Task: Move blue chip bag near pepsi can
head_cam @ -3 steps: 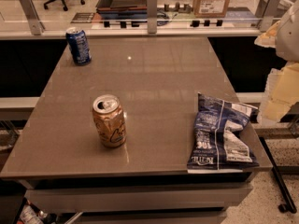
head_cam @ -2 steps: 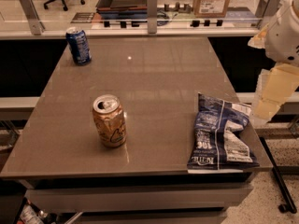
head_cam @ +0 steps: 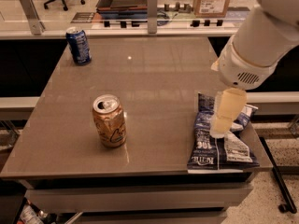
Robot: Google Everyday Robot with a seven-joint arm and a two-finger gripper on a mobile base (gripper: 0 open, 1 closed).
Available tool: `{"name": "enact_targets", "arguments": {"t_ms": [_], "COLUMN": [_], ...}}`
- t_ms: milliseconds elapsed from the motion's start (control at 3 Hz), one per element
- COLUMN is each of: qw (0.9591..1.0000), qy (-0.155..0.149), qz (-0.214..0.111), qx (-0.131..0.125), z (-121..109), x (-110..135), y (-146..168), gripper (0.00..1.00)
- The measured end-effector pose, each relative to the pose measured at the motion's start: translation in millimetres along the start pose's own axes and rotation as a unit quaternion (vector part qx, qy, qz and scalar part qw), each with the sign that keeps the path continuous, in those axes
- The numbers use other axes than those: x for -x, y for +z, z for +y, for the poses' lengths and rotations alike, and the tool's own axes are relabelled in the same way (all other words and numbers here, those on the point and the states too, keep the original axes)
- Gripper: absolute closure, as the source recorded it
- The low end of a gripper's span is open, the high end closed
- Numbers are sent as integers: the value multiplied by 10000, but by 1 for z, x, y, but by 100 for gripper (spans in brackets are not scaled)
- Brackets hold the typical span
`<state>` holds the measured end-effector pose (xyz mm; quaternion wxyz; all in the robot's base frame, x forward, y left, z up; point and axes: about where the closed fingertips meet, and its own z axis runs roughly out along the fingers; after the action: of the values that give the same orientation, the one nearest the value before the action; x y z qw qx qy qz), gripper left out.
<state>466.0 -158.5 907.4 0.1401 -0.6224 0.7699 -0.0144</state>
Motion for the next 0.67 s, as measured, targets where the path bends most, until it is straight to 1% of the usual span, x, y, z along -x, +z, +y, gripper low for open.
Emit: {"name": "enact_targets", "arguments": {"t_ms": [333,667], "qw": [9991,9975], "qy": [79,87], "qz": [-207,-339], "qx": [369,621], "z": [14,22], "x": [2,-3], "y": [51,94], "gripper": [0,0]}}
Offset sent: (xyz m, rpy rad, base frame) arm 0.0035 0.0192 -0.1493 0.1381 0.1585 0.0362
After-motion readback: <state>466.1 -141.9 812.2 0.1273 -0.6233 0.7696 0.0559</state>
